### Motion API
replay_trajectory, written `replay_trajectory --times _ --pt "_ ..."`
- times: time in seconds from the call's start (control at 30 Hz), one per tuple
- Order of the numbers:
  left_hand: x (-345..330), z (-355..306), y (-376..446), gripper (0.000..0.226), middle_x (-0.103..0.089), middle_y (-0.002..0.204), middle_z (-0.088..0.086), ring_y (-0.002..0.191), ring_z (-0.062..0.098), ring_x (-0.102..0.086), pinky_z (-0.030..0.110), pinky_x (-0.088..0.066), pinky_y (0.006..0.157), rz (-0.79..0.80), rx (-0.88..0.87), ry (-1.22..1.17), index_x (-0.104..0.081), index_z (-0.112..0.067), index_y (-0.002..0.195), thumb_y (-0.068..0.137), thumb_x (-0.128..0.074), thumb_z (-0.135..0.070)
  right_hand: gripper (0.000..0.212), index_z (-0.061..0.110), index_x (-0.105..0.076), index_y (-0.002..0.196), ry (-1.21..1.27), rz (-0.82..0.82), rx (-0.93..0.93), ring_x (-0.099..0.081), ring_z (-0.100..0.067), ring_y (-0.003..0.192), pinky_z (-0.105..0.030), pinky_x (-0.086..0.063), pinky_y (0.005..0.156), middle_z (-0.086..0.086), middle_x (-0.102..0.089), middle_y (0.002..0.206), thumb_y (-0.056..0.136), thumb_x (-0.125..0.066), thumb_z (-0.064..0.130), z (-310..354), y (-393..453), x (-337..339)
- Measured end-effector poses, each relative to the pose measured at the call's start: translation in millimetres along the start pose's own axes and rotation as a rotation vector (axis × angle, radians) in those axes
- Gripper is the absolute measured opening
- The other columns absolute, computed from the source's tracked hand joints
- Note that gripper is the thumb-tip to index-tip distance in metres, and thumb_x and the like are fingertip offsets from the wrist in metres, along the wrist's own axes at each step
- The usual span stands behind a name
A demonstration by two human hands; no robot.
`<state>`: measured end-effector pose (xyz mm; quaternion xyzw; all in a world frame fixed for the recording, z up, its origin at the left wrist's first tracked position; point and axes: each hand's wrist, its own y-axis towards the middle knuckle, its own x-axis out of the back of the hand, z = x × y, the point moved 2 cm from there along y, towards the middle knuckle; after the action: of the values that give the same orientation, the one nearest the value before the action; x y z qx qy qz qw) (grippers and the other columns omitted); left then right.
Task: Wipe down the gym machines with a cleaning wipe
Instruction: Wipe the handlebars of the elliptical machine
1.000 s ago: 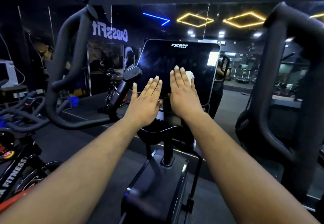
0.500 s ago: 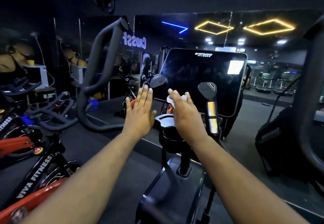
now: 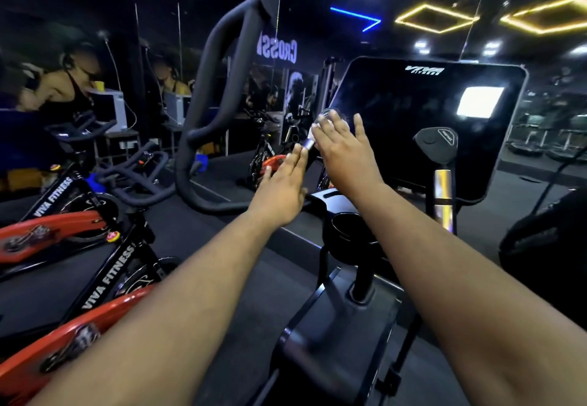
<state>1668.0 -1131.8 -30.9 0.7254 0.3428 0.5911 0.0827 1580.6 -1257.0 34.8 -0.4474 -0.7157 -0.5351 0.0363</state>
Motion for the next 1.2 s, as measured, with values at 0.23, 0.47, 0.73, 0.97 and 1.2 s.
replay_trajectory --times 0.23,0.47,0.73,0.97,1.2 --pt "-4 1 2 0.082 0.016 0.170 -0.003 0.157 0.016 0.000 0.049 -0.008 0.127 -0.030 -0.015 0.020 0.008 -0.018 0.162 0.104 -0.049 -0.025 0.058 0.014 -0.036 0.156 -0.183 0.075 -0.065 -0.020 -0.026 0.155 -0.071 -0.005 0.119 -0.004 -0.034 0.163 0.097 -0.038 0.015 -9 8 13" --pt "-8 9 5 0.084 0.012 0.171 -0.003 0.157 0.015 0.002 0.049 -0.007 0.127 0.003 -0.036 -0.020 0.004 -0.018 0.163 0.103 -0.053 -0.028 0.071 0.014 -0.029 0.159 -0.232 0.214 0.101 -0.013 -0.024 0.156 -0.070 -0.003 0.119 -0.004 -0.026 0.166 0.091 -0.009 0.020 15 -1 12" --pt "-10 26 -5 0.096 -0.008 0.170 -0.008 0.155 0.005 -0.007 0.033 -0.012 0.128 0.026 0.024 -0.574 0.001 -0.026 0.164 0.097 -0.067 -0.018 0.062 0.012 -0.031 0.157 -0.235 0.024 0.020 -0.018 -0.024 0.155 -0.066 -0.010 0.120 -0.005 -0.030 0.165 0.095 -0.032 0.014 10 -7 -1" --pt "-21 60 -36 0.100 -0.006 0.170 -0.005 0.156 0.013 -0.007 0.029 -0.012 0.126 0.044 0.202 -0.549 0.010 -0.028 0.162 0.094 -0.061 -0.006 0.064 0.012 -0.037 0.155 -0.204 0.075 0.118 -0.021 -0.026 0.154 -0.062 -0.011 0.120 -0.006 -0.033 0.163 0.092 -0.033 0.022 72 -37 -43" --pt "-13 67 -38 0.095 0.000 0.170 -0.004 0.155 0.007 0.000 0.044 -0.008 0.128 0.056 0.151 -0.481 0.003 -0.020 0.163 0.093 -0.058 -0.001 0.055 0.009 -0.052 0.146 0.491 -0.204 -0.046 -0.042 -0.023 0.145 -0.044 -0.031 0.120 -0.008 -0.050 0.153 0.094 -0.043 -0.002 78 -63 -48"
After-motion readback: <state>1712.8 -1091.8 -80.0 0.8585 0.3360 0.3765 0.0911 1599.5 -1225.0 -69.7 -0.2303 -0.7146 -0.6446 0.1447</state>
